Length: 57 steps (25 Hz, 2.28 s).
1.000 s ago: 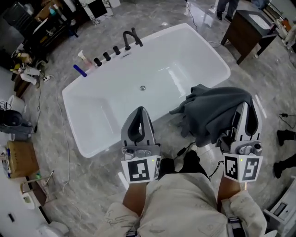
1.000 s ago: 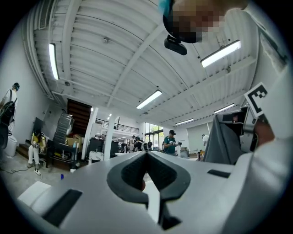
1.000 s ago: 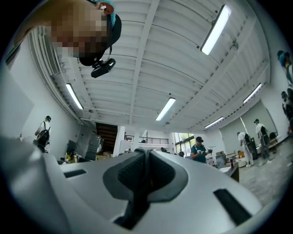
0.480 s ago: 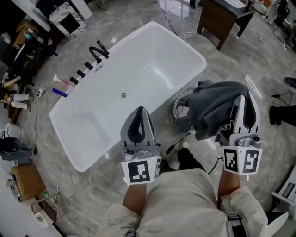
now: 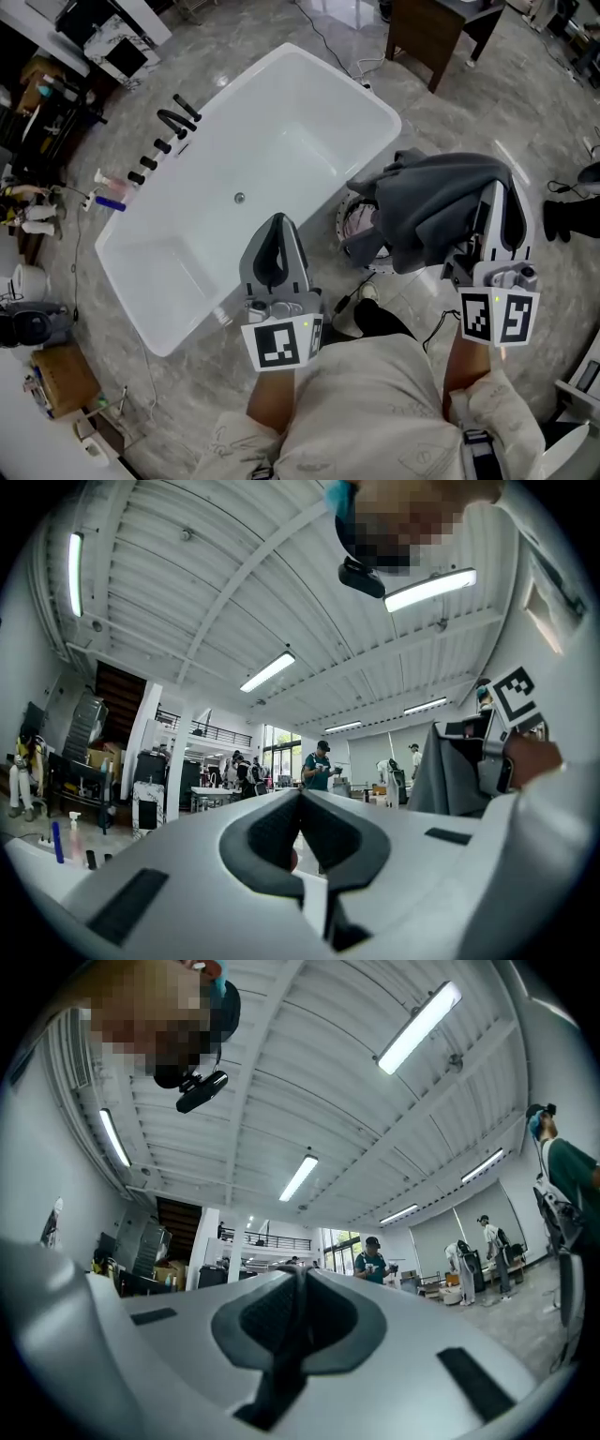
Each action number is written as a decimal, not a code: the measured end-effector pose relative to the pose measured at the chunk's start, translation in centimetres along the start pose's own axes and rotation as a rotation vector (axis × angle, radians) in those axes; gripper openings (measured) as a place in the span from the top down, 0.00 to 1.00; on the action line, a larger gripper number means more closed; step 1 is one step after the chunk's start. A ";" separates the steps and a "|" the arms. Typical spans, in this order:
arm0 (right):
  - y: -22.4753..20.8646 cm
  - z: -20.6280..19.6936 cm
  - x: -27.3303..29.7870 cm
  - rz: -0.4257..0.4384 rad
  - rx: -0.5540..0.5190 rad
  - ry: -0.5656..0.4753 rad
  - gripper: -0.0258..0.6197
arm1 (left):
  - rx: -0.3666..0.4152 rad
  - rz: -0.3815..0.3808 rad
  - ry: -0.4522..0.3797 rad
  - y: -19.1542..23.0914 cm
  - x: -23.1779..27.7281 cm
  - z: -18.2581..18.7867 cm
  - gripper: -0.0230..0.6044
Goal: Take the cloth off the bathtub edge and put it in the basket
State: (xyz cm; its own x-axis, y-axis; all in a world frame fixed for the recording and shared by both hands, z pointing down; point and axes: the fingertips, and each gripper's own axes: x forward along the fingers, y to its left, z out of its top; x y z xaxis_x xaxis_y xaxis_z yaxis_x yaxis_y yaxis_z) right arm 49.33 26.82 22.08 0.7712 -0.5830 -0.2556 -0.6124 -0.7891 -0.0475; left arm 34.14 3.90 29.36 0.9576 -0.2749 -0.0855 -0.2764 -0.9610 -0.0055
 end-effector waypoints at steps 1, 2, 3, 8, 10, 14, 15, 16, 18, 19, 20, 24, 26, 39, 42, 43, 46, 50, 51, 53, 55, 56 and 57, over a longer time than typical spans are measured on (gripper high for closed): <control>-0.5 0.0 0.1 -0.002 -0.004 -0.001 0.96 | 0.003 -0.009 -0.002 -0.6 0.4 0.0 0.97; -1.0 0.1 0.1 -0.005 -0.003 -0.003 0.96 | 0.006 -0.018 -0.005 -1.2 0.9 0.1 0.97; -1.7 0.1 0.2 -0.007 0.004 -0.005 0.96 | 0.008 -0.026 -0.007 -1.8 1.3 0.1 0.97; -3.5 -0.5 0.2 -0.008 0.006 0.002 0.96 | 0.009 -0.055 -0.012 -4.1 3.1 -0.1 0.97; -3.8 -1.1 0.1 0.003 -0.003 0.019 0.96 | 0.009 -0.069 -0.013 -5.0 3.6 -0.2 0.97; -4.6 -2.3 -0.3 0.015 -0.013 0.059 0.96 | 0.006 -0.085 -0.002 -6.6 4.1 -0.6 0.97; -4.9 -2.6 -0.3 0.014 -0.010 0.068 0.96 | 0.006 -0.087 0.000 -6.9 4.2 -0.7 0.97; -5.2 -2.9 -0.4 0.014 -0.006 0.076 0.96 | 0.006 -0.089 0.002 -7.2 4.3 -0.8 0.97; -5.7 -3.7 -0.4 0.018 0.000 0.097 0.96 | 0.007 -0.091 0.007 -7.7 4.4 -1.0 0.97; -5.8 -4.1 -0.5 0.022 0.002 0.110 0.96 | 0.007 -0.091 0.011 -7.9 4.4 -1.1 0.97; -5.9 -4.7 -0.5 0.028 0.004 0.125 0.96 | 0.008 -0.089 0.015 -8.1 4.4 -1.3 0.97; -5.7 -8.1 -0.9 0.052 0.009 0.203 0.96 | 0.006 -0.081 0.035 -8.3 4.3 -2.1 0.97; -5.5 -10.4 -1.1 0.061 0.013 0.250 0.96 | 0.007 -0.080 0.044 -8.3 4.2 -2.5 0.97; -3.4 -28.8 -4.3 0.122 0.039 0.637 0.96 | 0.018 -0.035 0.097 -8.0 2.9 -4.6 0.97; -3.3 -33.9 -5.5 0.115 0.056 0.736 0.96 | 0.016 -0.030 0.097 -7.9 2.6 -5.0 0.97; -3.4 -35.5 -5.8 0.114 0.063 0.766 0.96 | 0.015 -0.027 0.107 -7.9 2.5 -5.2 0.97; -3.4 -39.9 -6.5 0.113 0.085 0.850 0.96 | 0.012 -0.014 0.142 -7.6 2.1 -5.8 0.97; -3.8 -45.3 -7.0 0.098 0.098 0.956 0.96 | 0.015 -0.008 0.155 -7.6 1.7 -6.3 0.97; -4.0 -46.6 -7.2 0.089 0.110 0.982 0.96 | 0.014 -0.007 0.157 -7.7 1.6 -6.5 0.97; -3.9 -49.1 -7.5 0.083 0.118 1.041 0.96 | 0.013 -0.003 0.163 -7.7 1.5 -6.9 0.97; -3.5 -51.4 -7.8 0.101 0.093 1.105 0.96 | 0.011 -0.002 0.173 -7.7 1.5 -7.3 0.97; -3.3 -52.4 -8.1 0.108 0.080 1.138 0.96 | 0.009 -0.003 0.173 -7.8 1.5 -7.4 0.97; -3.3 -53.4 -8.5 0.109 0.075 1.172 0.96 | 0.009 -0.004 0.171 -7.9 1.5 -7.6 0.97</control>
State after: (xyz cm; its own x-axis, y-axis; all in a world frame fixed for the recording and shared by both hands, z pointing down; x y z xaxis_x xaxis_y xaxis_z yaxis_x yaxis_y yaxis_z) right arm 54.10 24.03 75.96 0.3794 -0.4989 0.7792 -0.6636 -0.7336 -0.1466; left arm 38.37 10.83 36.81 0.9584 -0.2724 0.0853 -0.2722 -0.9621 -0.0149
